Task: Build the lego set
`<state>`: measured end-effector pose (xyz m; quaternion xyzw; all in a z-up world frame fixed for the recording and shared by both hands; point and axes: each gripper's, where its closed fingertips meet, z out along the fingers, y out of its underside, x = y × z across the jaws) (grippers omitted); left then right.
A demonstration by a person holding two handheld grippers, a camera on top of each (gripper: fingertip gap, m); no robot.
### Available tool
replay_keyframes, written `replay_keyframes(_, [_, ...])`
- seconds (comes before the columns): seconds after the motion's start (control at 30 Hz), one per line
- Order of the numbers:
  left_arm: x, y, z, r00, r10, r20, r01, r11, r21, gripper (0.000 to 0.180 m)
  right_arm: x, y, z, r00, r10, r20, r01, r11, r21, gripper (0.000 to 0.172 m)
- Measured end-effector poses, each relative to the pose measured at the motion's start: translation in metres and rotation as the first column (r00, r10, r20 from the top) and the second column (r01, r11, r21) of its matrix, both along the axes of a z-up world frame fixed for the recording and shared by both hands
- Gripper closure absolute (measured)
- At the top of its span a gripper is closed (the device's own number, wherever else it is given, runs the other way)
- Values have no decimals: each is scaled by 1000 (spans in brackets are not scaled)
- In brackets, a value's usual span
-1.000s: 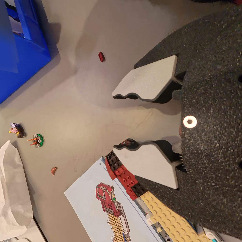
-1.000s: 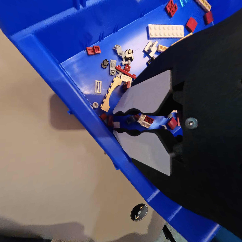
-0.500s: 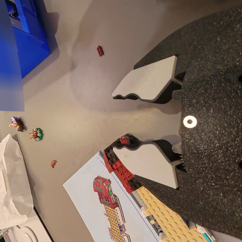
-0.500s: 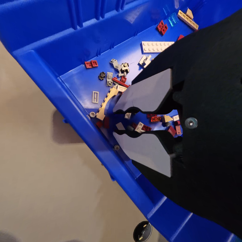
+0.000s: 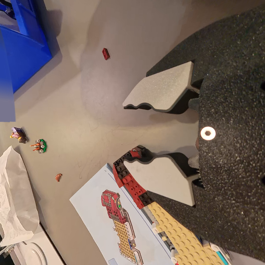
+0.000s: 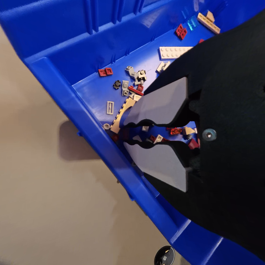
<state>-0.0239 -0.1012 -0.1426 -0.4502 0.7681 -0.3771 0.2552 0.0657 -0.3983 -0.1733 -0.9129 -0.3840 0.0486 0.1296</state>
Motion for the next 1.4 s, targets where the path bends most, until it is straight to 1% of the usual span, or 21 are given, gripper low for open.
replay_keyframes(0.13, [-6, 7, 7, 999, -1, 37, 1, 1000, -8, 116, 6, -2, 14, 996, -67, 59, 67, 998, -3, 155])
replay_keyframes(0.27, [-15, 22, 13, 998, 18, 67, -16, 1000, -20, 116, 9, 4, 43, 979, -151, 140, 146, 988, 44, 155])
replay_keyframes(0.37, [-26, 36, 13, 996, 32, 81, -30, 999, -27, 116, 0, 19, 66, 963, -197, 183, 182, 979, 95, 155])
replay_keyframes(0.47, [-38, 50, 11, 995, 43, 88, -40, 999, -26, 115, -15, 46, 87, 951, -221, 218, 188, 969, 161, 155])
replay_keyframes(0.6, [-54, 67, 10, 994, 51, 95, -47, 998, -39, 115, -44, 109, 102, 946, -264, 187, 204, 936, 286, 155])
replay_keyframes(0.7, [-62, 80, 10, 994, 58, 92, -54, 998, -46, 116, -69, 170, 101, 942, -310, 125, 239, 886, 397, 155])
replay_keyframes(0.8, [-67, 87, 12, 994, 56, 92, -50, 996, -71, 116, -93, 235, 94, 935, -354, -13, 313, 810, 495, 155])
replay_keyframes(0.87, [-69, 89, 13, 995, 48, 88, -40, 995, -94, 116, -98, 272, 87, 915, -389, -106, 383, 755, 533, 155])
replay_keyframes(0.93, [-70, 89, 13, 996, 37, 86, -27, 993, -113, 117, -96, 299, 76, 886, -425, -185, 454, 713, 535, 155])
replay_keyframes(1.0, [-71, 89, 14, 996, 27, 83, -16, 992, -126, 117, -90, 316, 68, 853, -463, -242, 517, 680, 519, 155])
replay_keyframes(1.13, [-73, 87, 16, 997, 6, 78, 7, 986, -166, 117, -79, 330, 60, 822, -490, -291, 568, 657, 496, 156])
replay_keyframes(1.23, [-71, 89, 16, 997, -4, 73, 17, 982, -186, 117, -77, 335, 57, 817, -490, -305, 576, 659, 483, 156])
replay_keyframes(1.4, [-63, 98, 22, 992, 5, 127, 16, 987, -162, 117, -71, 341, 54, 809, -487, -330, 588, 643, 491, 156])
